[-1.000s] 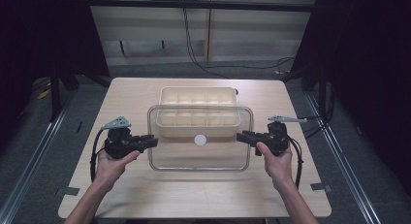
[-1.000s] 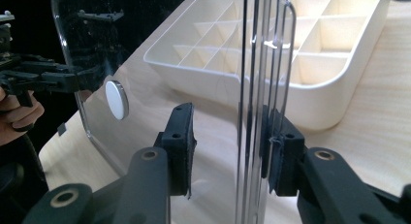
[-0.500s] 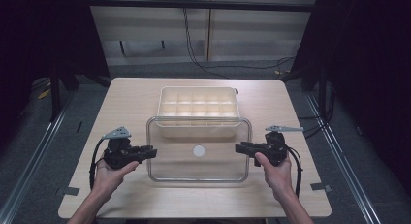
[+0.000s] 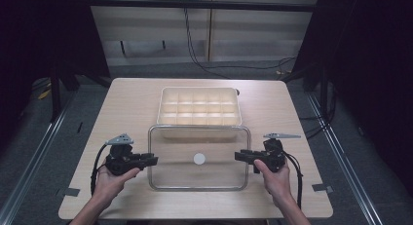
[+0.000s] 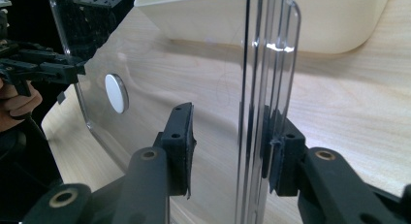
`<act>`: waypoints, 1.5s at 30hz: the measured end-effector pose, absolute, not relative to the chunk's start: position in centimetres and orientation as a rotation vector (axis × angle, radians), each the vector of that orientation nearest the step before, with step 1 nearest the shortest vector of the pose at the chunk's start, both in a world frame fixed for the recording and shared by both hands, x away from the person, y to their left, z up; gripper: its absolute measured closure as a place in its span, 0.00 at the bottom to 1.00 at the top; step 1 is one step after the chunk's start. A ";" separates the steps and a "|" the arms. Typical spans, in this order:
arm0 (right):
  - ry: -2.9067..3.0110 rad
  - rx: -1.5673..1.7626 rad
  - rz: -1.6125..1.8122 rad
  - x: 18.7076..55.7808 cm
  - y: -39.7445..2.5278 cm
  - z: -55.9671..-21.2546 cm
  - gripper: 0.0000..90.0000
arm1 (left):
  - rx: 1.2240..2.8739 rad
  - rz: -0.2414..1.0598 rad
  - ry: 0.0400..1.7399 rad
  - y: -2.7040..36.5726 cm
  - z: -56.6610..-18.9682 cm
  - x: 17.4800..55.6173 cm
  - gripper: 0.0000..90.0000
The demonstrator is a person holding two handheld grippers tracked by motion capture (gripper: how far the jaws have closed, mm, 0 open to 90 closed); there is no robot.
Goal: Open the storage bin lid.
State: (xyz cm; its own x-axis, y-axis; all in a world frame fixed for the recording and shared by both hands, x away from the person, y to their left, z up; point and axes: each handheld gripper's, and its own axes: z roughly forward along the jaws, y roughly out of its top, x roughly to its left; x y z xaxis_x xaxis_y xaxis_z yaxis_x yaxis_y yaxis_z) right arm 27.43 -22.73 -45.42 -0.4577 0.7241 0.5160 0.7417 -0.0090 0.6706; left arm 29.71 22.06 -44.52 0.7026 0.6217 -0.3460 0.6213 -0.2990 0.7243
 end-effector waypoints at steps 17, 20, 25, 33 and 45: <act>-2.244 -1.638 -1.483 27.6 -21.8 -47.0 0.60 | 2.006 -0.035 0.972 22.4 -45.9 29.8 0.71; -2.255 -1.657 -1.466 27.6 -21.5 -47.1 0.59 | 2.009 -0.038 0.971 22.5 -46.0 29.7 0.71; -2.257 -1.667 -1.431 27.4 -21.2 -47.3 0.57 | 2.009 -0.056 0.990 22.6 -46.4 29.6 0.70; -2.280 -1.686 -1.372 27.9 -21.2 -48.2 0.51 | 2.015 -0.079 1.026 22.1 -47.2 30.5 0.68; -2.329 -1.727 -1.277 28.5 -20.8 -49.4 0.39 | 2.065 -0.113 1.042 21.4 -48.2 32.1 0.65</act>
State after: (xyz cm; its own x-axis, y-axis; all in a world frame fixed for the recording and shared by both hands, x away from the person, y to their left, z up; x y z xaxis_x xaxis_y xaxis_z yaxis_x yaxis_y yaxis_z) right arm 28.50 -20.83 -49.41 -0.4052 0.8122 0.4197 0.7907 0.0809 0.6068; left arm 32.05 21.44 -48.24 0.6565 0.6371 -0.4039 0.7089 -0.3382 0.6189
